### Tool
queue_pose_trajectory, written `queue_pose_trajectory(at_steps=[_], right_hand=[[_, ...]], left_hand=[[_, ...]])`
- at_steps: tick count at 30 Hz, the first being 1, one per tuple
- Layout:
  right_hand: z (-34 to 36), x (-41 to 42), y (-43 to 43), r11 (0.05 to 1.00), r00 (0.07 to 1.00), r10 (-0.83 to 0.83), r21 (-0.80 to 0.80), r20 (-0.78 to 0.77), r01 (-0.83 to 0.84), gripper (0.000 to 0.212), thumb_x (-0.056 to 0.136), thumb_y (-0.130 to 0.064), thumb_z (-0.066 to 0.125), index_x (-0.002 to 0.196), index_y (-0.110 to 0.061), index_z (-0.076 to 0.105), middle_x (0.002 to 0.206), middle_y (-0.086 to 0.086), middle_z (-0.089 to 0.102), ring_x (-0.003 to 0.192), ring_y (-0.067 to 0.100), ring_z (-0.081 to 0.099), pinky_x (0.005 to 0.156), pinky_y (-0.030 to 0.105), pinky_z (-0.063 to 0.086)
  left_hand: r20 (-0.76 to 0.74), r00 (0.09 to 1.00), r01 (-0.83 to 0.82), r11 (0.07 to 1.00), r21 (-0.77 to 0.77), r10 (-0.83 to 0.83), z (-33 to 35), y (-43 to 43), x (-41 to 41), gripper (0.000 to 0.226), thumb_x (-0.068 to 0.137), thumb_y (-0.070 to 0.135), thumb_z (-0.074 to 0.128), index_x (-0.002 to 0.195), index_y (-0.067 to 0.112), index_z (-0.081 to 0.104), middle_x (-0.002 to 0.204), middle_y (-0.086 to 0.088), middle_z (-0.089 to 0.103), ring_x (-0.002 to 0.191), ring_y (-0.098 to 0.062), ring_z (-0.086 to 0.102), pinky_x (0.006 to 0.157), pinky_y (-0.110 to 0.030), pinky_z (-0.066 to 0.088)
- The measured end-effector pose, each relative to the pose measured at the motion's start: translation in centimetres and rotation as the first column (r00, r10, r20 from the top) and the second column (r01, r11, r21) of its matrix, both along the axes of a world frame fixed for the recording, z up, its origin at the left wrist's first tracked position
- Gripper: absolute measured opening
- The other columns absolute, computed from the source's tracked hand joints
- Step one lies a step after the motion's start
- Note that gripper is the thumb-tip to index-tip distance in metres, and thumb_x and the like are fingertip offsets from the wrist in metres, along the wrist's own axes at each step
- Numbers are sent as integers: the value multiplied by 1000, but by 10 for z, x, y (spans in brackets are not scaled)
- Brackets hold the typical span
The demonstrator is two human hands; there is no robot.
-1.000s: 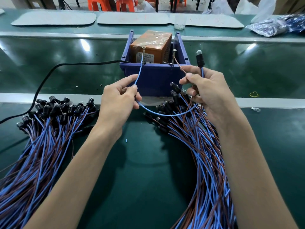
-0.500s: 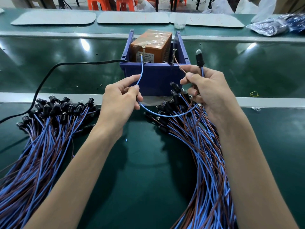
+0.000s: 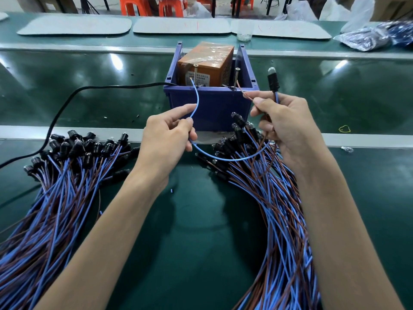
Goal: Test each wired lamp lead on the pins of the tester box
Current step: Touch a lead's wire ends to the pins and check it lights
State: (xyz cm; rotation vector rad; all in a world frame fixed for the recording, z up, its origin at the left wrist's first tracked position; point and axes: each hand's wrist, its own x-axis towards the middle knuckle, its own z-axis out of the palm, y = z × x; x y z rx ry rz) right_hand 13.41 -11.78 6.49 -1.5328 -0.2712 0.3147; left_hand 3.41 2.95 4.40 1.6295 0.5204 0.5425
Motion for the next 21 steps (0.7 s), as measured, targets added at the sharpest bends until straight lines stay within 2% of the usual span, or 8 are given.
queue_pose_trajectory(at_steps=[21], right_hand=[[0, 1, -1, 1000, 1000, -1, -2, 20, 1, 26, 94, -7, 53, 82, -20, 71, 52, -12, 56, 38, 2, 28, 35, 12, 20]], left_hand=[[21, 999, 43, 999, 11, -43, 0, -5, -1, 34, 94, 2, 49, 104, 29, 67, 47, 12, 53, 42, -2, 40, 47, -10, 38]])
